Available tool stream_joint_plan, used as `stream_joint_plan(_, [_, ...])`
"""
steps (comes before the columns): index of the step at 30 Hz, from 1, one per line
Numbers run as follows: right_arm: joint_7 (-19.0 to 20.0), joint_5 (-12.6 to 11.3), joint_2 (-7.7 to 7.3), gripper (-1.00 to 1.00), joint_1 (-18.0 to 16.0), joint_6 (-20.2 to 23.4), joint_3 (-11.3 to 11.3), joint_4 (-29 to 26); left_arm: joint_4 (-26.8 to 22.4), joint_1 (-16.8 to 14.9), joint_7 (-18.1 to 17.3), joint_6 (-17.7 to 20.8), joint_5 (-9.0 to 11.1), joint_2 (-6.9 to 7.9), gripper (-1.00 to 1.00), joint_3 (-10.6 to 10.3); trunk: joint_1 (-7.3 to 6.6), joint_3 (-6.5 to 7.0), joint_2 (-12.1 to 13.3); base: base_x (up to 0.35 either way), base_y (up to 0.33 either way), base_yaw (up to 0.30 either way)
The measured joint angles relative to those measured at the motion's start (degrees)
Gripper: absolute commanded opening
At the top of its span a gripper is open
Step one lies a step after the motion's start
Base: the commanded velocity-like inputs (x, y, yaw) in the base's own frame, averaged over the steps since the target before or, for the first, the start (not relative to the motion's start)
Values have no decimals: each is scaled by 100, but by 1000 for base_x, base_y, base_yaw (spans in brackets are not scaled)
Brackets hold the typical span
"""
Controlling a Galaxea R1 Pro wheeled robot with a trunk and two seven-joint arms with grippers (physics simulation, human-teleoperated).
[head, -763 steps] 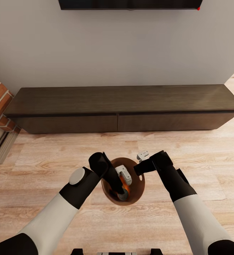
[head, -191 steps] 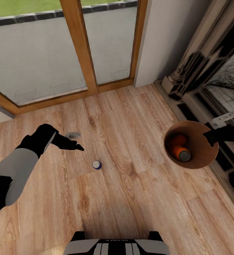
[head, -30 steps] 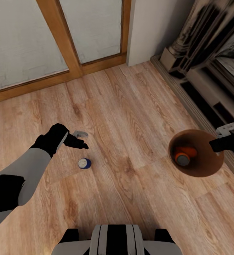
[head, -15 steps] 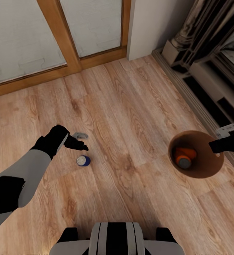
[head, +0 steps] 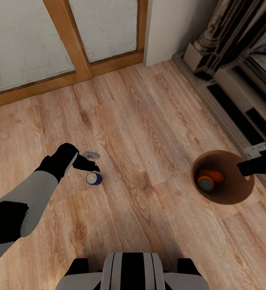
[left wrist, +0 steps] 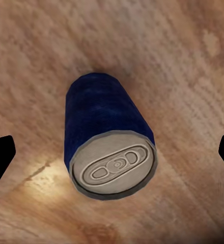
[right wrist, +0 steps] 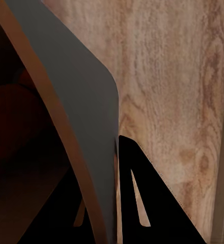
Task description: Put the three can of soda from the living room inside the tash can in the kitchen.
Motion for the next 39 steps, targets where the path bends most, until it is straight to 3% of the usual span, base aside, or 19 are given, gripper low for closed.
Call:
stream_joint_plan(5, [1,-9,2,-100,71,-1,2,0,-4,2,16,4,3,-6,100,0,22,-18,-39,-7,-2,0])
stream_joint_plan(17, [-1,-6,6,-100,83,-7,2,0,-5,2,14,8,26,-6,100,0,286,-305,-520,0,0,0])
stream_joint_plan(39, [-1,-2,3,-100,116,-4,8,-1,-54,2,32,9,11,-6,100,0,285,-348,-521,-42,0,0])
